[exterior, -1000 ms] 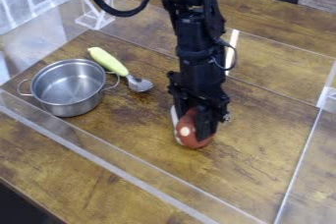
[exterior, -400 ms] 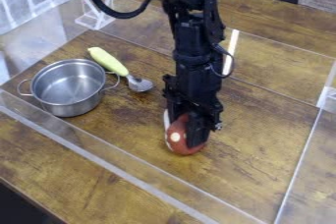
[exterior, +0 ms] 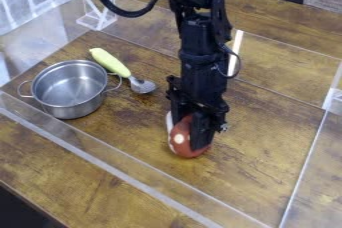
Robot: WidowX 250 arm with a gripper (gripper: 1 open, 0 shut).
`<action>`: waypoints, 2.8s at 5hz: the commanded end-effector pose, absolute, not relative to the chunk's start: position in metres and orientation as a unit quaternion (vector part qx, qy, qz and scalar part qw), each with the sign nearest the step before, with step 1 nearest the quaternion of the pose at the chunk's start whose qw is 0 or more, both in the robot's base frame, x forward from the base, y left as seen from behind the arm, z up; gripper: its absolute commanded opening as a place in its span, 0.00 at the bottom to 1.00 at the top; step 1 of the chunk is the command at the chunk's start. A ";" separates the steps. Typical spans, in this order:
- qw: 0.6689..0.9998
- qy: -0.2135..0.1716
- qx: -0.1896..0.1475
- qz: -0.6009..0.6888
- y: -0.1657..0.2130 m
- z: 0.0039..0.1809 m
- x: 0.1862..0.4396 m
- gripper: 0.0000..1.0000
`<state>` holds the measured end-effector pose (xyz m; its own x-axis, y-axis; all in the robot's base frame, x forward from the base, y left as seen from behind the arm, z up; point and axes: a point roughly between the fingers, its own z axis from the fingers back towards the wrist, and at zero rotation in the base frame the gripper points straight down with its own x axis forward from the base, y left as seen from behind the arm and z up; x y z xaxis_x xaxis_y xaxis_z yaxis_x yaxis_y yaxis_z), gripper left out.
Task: Put the mushroom in the silver pot
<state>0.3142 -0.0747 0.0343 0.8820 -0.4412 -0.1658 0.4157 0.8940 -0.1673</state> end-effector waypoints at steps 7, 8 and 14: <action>0.999 -0.018 0.013 -0.035 0.088 0.149 0.292 0.00; 0.999 -0.024 0.010 -0.034 0.075 0.152 0.303 0.00; 0.999 -0.037 0.015 0.027 0.056 0.143 0.303 0.00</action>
<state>0.3029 0.0539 0.1199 0.9987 0.0505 -0.0017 -0.0504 0.9986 0.0145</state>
